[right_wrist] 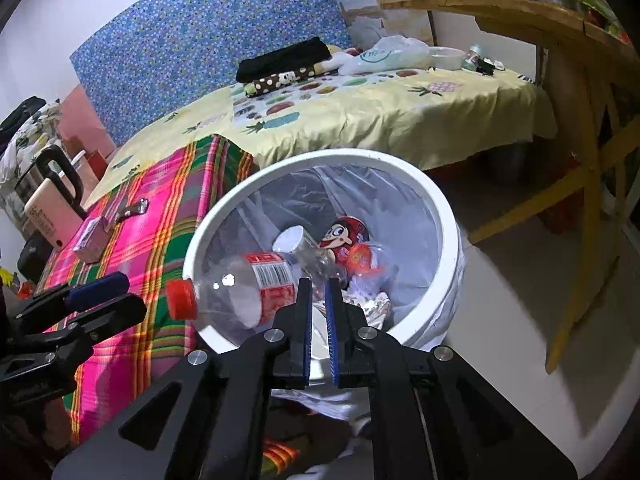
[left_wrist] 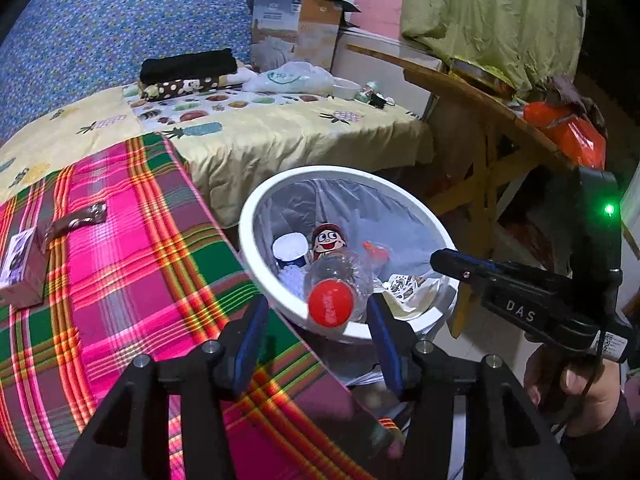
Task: Collect trash
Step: 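Carry the bottle and clear cup over the bin and release both, then move both open tools back toward the purple carton and brown wrapper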
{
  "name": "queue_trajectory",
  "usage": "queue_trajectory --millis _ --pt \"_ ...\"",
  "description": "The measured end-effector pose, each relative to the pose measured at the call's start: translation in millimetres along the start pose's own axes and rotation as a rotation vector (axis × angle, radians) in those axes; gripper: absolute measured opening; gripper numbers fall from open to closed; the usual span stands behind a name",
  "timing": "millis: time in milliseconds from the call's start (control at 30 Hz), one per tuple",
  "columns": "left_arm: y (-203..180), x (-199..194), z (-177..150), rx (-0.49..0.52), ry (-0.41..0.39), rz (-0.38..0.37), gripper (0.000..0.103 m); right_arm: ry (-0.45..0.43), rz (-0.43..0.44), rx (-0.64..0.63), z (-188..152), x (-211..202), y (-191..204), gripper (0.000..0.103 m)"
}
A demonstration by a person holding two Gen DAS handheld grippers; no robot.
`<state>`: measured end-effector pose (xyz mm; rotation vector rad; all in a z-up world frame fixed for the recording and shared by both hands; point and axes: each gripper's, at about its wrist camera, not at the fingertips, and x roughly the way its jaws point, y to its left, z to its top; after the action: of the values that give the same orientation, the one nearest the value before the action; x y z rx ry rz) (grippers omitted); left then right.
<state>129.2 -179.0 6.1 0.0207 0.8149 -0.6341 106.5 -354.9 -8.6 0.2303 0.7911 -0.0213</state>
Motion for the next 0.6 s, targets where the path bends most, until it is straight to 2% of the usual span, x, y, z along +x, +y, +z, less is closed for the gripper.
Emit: queue_trajectory --millis 167,200,267,333,367,600 --pt "17.1 -12.6 -4.8 -0.048 -0.014 0.033 0.053 -0.012 0.028 -0.017 3.2 -2.4 9.2 0.009" --pt "21.3 -15.4 -6.5 -0.059 -0.016 0.042 0.053 -0.012 0.035 -0.021 3.3 -2.0 11.1 0.014" --pt "28.6 -20.9 -9.4 -0.075 -0.023 0.069 0.053 -0.016 0.049 -0.031 4.0 -2.2 17.0 0.029" --pt "37.6 -26.4 -12.5 -0.094 -0.029 0.098 0.053 -0.021 0.071 -0.047 4.9 -3.1 24.1 0.057" --pt "42.5 -29.2 -13.4 -0.104 -0.032 0.107 0.053 -0.025 0.079 -0.053 4.8 -3.9 27.2 0.060" --pt "76.6 -50.9 -21.6 -0.163 -0.063 0.187 0.053 -0.034 0.149 -0.113 10.8 -2.0 55.2 0.060"
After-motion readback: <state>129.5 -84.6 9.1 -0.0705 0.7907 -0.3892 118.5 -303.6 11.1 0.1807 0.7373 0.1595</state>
